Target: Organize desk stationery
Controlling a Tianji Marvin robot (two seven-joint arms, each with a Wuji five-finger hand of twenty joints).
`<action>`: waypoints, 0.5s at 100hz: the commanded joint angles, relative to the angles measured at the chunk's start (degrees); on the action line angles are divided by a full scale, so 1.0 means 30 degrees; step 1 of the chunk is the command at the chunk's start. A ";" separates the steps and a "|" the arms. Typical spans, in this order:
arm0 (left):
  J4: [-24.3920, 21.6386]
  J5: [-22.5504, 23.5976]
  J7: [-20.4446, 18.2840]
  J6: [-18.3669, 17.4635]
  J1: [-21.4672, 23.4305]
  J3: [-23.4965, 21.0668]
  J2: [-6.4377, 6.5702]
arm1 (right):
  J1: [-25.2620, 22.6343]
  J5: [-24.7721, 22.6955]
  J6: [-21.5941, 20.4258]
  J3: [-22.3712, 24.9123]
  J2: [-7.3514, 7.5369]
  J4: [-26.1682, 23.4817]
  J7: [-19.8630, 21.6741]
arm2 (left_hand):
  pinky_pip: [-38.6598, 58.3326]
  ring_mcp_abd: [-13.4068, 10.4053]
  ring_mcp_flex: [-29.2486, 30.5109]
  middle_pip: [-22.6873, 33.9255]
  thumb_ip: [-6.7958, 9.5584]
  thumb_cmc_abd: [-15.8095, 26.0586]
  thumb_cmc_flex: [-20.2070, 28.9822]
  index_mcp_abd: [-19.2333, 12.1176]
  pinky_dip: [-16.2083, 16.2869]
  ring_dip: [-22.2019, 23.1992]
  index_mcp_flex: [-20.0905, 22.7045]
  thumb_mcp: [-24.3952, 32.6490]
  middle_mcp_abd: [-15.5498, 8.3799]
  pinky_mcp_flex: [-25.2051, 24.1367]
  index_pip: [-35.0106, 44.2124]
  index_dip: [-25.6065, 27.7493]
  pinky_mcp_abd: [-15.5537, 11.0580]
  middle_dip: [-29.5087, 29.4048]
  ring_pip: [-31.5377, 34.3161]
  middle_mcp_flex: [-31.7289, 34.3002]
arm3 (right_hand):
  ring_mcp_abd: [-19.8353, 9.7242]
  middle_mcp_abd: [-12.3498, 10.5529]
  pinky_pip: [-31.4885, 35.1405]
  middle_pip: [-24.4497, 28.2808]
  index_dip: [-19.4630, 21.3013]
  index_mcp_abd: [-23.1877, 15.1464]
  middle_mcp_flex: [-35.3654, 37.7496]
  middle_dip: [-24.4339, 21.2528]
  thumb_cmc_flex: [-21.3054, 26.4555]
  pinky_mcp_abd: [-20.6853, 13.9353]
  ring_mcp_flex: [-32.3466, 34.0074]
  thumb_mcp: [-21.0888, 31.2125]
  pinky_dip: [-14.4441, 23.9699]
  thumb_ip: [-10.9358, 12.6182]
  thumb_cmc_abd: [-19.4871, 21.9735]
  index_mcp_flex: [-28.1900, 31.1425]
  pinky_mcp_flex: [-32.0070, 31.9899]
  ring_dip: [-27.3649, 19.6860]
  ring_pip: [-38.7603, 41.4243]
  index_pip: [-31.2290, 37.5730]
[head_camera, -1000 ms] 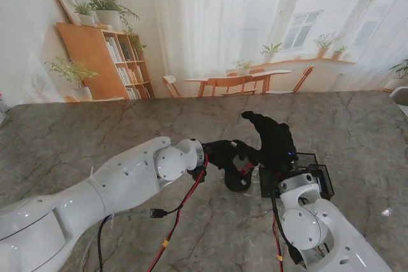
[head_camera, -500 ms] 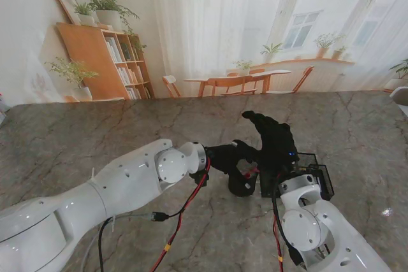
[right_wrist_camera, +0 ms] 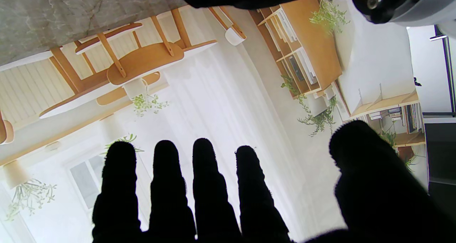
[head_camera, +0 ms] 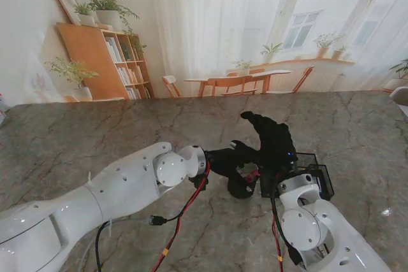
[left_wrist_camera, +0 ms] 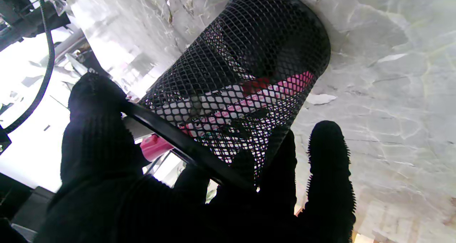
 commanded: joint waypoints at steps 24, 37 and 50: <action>-0.0667 0.0436 -0.0159 0.0540 0.0467 -0.0107 0.0572 | 0.0102 0.0134 0.0047 -0.0114 -0.0022 0.0020 0.0377 | -0.3477 0.0040 -0.1771 -0.0866 -0.1434 0.3063 -0.0829 0.1307 -0.2662 -0.3555 -0.1541 0.2649 -0.0332 -0.2924 -0.0860 -0.1313 0.2181 -0.1684 -0.3010 -0.0459 | 0.0033 0.0084 -0.0327 -0.0013 -0.0257 0.0037 -0.0036 0.0137 -0.0030 0.0175 0.0080 -0.0572 0.0179 0.0522 0.0554 0.0266 -0.0321 0.0263 -0.0158 0.0062; -0.0955 0.0733 0.0043 0.0620 0.0564 -0.0307 0.0741 | 0.0132 0.0167 0.0054 -0.0139 -0.0017 0.0027 0.0441 | -0.4128 0.0075 -0.2147 -0.0913 -0.1489 0.3346 -0.1148 0.1275 -0.3118 -0.3979 -0.1755 0.2547 -0.0350 -0.3601 -0.0912 -0.1412 0.2229 -0.1847 -0.3336 -0.0670 | 0.0070 0.0054 -0.0339 -0.0017 -0.0262 0.0041 -0.0025 0.0132 -0.0017 0.0180 0.0083 -0.0592 0.0178 0.0524 0.0557 0.0290 -0.0329 0.0260 -0.0177 0.0066; -0.1163 0.0768 0.0139 0.0660 0.0662 -0.0487 0.0833 | 0.0164 0.0184 0.0065 -0.0162 -0.0013 0.0043 0.0488 | -0.4489 0.0040 -0.2280 -0.0938 -0.1507 0.3543 -0.1568 0.1251 -0.3359 -0.4258 -0.1963 0.2509 -0.0426 -0.3824 -0.0974 -0.1472 0.2329 -0.1941 -0.3546 -0.0784 | 0.0060 0.0058 -0.0356 -0.0024 -0.0269 0.0029 -0.0026 0.0125 -0.0018 0.0194 0.0090 -0.0609 0.0174 0.0525 0.0587 0.0296 -0.0339 0.0258 -0.0190 0.0064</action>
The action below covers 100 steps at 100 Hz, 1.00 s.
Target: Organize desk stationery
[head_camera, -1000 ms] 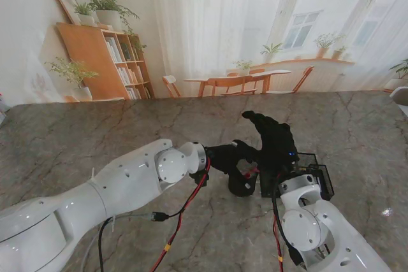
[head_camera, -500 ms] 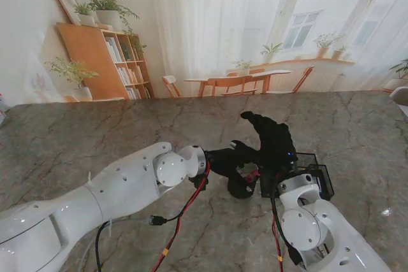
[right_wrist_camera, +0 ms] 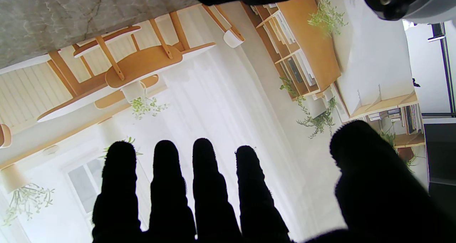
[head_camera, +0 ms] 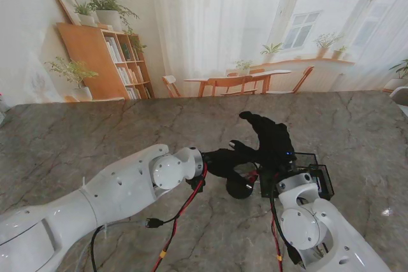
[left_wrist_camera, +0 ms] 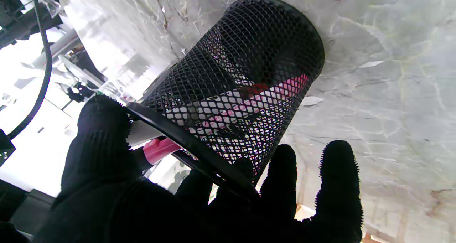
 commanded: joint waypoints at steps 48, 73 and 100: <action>0.0201 -0.0876 0.0215 -0.0357 0.0388 -0.0586 0.0039 | 0.0060 0.0072 0.0084 -0.0072 -0.0003 0.0020 0.0392 | -0.4985 0.0260 -0.2701 -0.0694 -0.1548 0.2174 -0.2769 0.0937 -0.4367 -0.3653 -0.2082 0.0911 -0.0241 -0.2040 -0.1654 -0.2989 0.1342 -0.1569 -0.2186 -0.0921 | 0.0042 0.0078 -0.0375 -0.0029 -0.0281 0.0040 -0.0019 0.0118 0.0011 0.0173 0.0102 -0.0480 0.0178 0.0531 0.0588 0.0294 -0.0336 0.0263 -0.0210 0.0061; -0.0655 -0.0645 0.0855 -0.0303 0.1012 -0.1411 0.0371 | 0.0063 0.0060 0.0125 -0.0076 -0.0003 0.0017 0.0397 | -0.5468 0.0087 -0.2696 -0.0602 -0.1587 0.2650 -0.3050 0.0996 -0.4591 -0.3742 -0.2178 0.0911 -0.0318 -0.2363 -0.0907 -0.2254 0.0946 -0.1549 -0.2139 -0.0673 | 0.0086 0.0106 -0.0374 -0.0026 -0.0287 0.0056 -0.0011 0.0117 0.0128 0.0175 0.0088 -0.0451 0.0183 0.0544 0.0573 0.0306 -0.0340 0.0265 -0.0214 0.0065; -0.3224 0.1449 0.1812 0.1373 0.2451 -0.3208 0.1438 | 0.0033 -0.0028 0.0221 -0.0080 -0.0010 -0.0004 0.0291 | -0.5387 0.0103 -0.2504 -0.0528 -0.1592 0.2861 -0.2084 0.0926 -0.4381 -0.3640 -0.2012 0.1012 -0.0323 -0.2208 -0.0437 -0.1146 0.0802 -0.1416 -0.2062 -0.0443 | 0.0092 0.0132 -0.0341 -0.0022 -0.0284 0.0120 -0.0006 0.0122 0.0228 0.0192 0.0067 -0.0529 0.0187 0.0535 0.0621 0.0334 -0.0364 0.0269 -0.0187 0.0082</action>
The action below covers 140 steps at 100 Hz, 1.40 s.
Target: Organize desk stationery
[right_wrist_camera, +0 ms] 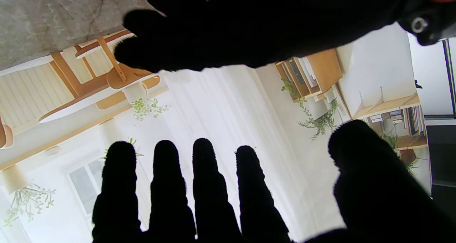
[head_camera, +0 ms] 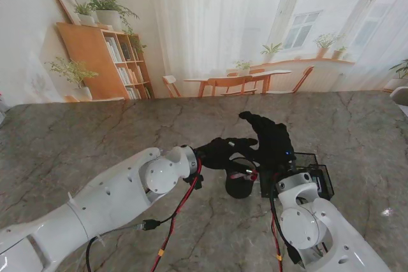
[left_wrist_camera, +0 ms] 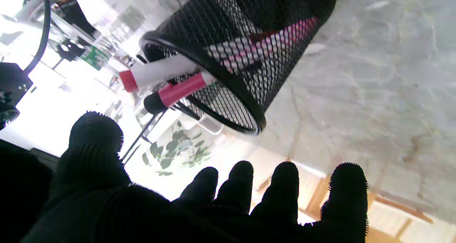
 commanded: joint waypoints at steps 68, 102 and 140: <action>-0.8250 0.9231 0.0015 0.3713 0.8661 -0.9496 0.3332 | -0.0697 -0.0560 0.0835 0.0718 -0.0070 -0.0155 -0.0548 | 0.0567 -0.0654 0.0687 0.0246 -0.1842 0.1712 0.2203 -0.0900 0.0844 0.0327 0.0714 0.0066 -0.0526 0.0413 0.0612 0.0948 -0.0759 -0.0067 0.0030 0.1242 | 0.0119 0.0127 -0.0112 0.0006 -0.0227 0.0145 0.0041 0.0160 0.0318 0.0185 0.0051 -0.0737 0.0153 0.0586 0.0846 0.0412 -0.0350 0.0279 -0.0004 0.0159; -0.9911 1.2143 0.3010 0.4863 1.3051 -1.3830 0.3247 | -0.1207 0.0280 0.1157 0.1786 -0.0180 0.0126 -0.0382 | 0.0888 -0.1052 0.1301 0.0304 -0.1900 0.2383 0.2141 -0.1658 0.1256 0.0422 0.1267 -0.0028 -0.0928 0.0864 0.0793 0.1222 -0.1375 0.0045 -0.0064 0.1865 | -0.0430 -0.0545 -0.0116 0.0097 -0.0230 -0.0564 0.0500 0.0142 0.0417 -0.0056 0.0319 -0.0933 0.0102 0.0599 0.1207 0.1349 -0.0220 0.0191 -0.0148 0.0456; -0.8703 1.0580 0.5888 0.5736 1.4133 -1.5590 0.2643 | -0.1328 0.1751 0.0986 0.2588 -0.0323 0.1008 -0.0074 | 0.0723 -0.1144 0.1468 0.0147 -0.1884 0.2381 0.2380 -0.2043 0.1413 0.0237 0.1516 -0.0017 -0.1146 0.0966 0.0717 0.1249 -0.1499 -0.0162 -0.0370 0.2097 | -0.0991 -0.1192 -0.0628 0.0227 -0.0373 -0.1027 0.1056 0.0089 0.0773 -0.1288 0.0851 -0.1186 -0.0204 0.0652 0.1430 0.1833 0.0401 0.0055 -0.0457 0.0637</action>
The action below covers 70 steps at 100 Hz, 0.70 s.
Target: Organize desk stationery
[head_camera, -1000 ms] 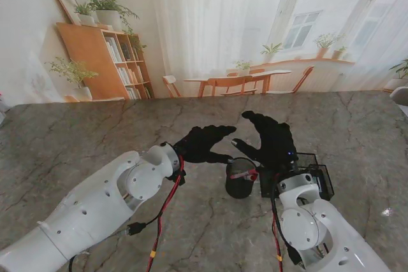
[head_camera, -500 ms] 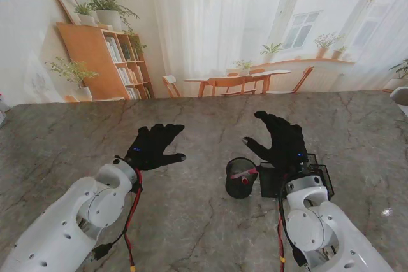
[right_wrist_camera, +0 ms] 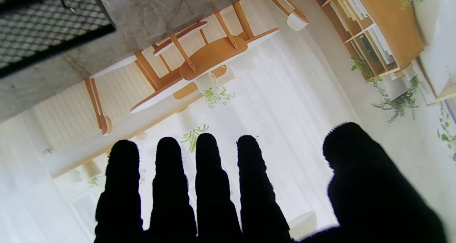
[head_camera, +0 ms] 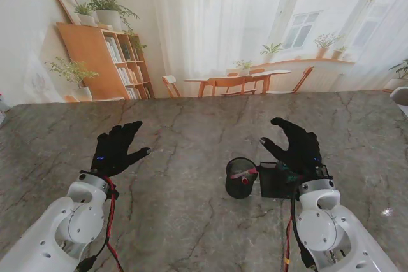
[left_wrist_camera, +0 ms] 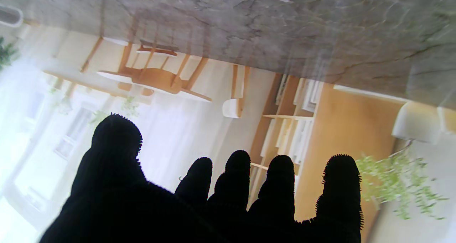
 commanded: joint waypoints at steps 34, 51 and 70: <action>0.1178 -0.0946 0.0289 0.0371 0.0156 -0.0519 -0.0160 | 0.0343 0.1002 -0.0186 0.0009 -0.0137 0.1033 0.0661 | 0.0025 -0.0382 0.0617 -0.0149 -0.1865 0.1119 0.0423 -0.0663 0.0674 -0.0236 0.0752 0.0021 -0.0426 0.0213 0.0037 0.0124 -0.0497 -0.0251 -0.0424 0.0516 | -0.0596 -0.0638 -0.0228 0.0154 -0.0483 -0.1132 -0.0075 0.0009 0.0166 -0.0382 0.0329 -0.0832 0.0034 0.0565 0.0950 -0.0319 0.0381 0.0158 -0.0452 0.0065; 0.1309 -0.1042 0.0223 0.0020 0.0067 -0.0516 -0.0145 | 0.0506 0.1088 -0.0439 -0.0091 -0.0148 0.1206 0.0598 | 0.0026 -0.0462 0.0658 -0.0155 -0.1869 0.1206 0.0484 -0.0703 0.0816 -0.0237 0.0800 0.0029 -0.0448 0.0291 0.0045 0.0121 -0.0523 -0.0268 -0.0437 0.0523 | -0.0643 -0.0653 -0.0106 0.0127 -0.0594 -0.1451 -0.0135 -0.0007 0.0216 -0.0351 0.0375 -0.0919 0.0252 0.0583 0.1019 -0.0499 0.0501 0.0228 -0.0488 -0.0048; 0.1264 -0.1049 0.0309 -0.0347 0.0102 -0.0544 -0.0146 | 0.0609 0.1184 -0.0572 -0.0154 -0.0135 0.1324 0.0709 | -0.0011 -0.0505 0.0709 -0.0166 -0.1875 0.1261 0.0521 -0.0733 0.0934 -0.0229 0.0835 0.0016 -0.0463 0.0367 0.0056 0.0125 -0.0533 -0.0280 -0.0437 0.0492 | -0.0629 -0.0620 -0.0106 0.0133 -0.0651 -0.1394 -0.0111 -0.0013 0.0218 -0.0325 0.0351 -0.0994 0.0417 0.0591 0.1032 -0.0494 0.0475 0.0267 -0.0535 -0.0050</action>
